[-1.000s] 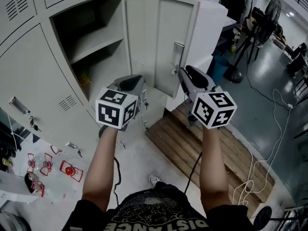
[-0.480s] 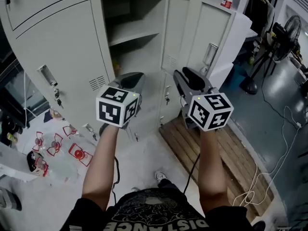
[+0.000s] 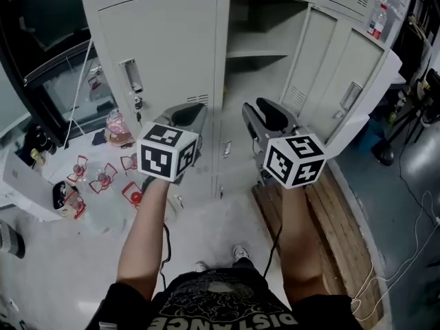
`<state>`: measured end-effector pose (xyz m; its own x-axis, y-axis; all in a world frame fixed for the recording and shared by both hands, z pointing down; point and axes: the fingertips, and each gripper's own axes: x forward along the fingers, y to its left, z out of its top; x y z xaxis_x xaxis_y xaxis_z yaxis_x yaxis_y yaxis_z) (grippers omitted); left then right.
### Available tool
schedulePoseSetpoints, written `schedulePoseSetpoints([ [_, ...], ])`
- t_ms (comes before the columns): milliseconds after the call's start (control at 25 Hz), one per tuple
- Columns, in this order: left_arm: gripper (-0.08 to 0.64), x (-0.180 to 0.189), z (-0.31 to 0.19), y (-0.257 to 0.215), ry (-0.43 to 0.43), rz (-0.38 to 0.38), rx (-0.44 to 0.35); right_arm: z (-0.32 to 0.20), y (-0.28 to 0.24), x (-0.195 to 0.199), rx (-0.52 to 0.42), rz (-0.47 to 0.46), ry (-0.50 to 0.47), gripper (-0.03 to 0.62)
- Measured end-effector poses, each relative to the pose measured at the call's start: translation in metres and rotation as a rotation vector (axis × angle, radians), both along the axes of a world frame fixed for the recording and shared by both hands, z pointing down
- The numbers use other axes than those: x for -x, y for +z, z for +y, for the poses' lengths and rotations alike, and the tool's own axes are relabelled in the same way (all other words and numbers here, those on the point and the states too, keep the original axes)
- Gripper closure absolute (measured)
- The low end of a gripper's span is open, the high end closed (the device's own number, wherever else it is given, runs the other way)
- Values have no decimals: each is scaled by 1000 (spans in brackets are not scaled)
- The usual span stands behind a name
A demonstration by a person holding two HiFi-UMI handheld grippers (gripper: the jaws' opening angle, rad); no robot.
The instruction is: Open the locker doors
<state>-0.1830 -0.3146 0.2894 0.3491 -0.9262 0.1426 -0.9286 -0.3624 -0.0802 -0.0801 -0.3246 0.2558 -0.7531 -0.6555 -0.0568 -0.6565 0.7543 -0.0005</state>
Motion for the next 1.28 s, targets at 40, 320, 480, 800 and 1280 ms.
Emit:
schedulePoseSetpoints([
  [40,557,14,6,0,-24,2,-1,4,0,14,0,1,-24,457],
  [320,557,118,55,0,-227,8,-6,35,4,124,0,8,-223,456],
  [480,557,166,82,1,-318,12,-5,53,3,179,0,10,-318,446],
  [800,557,238,115,6,-461,3,0,64,1,263,-1,2,-448,428],
  [1280,557,286,106,5,-523,8,-6,31,-3,318,3,0,-448,379],
])
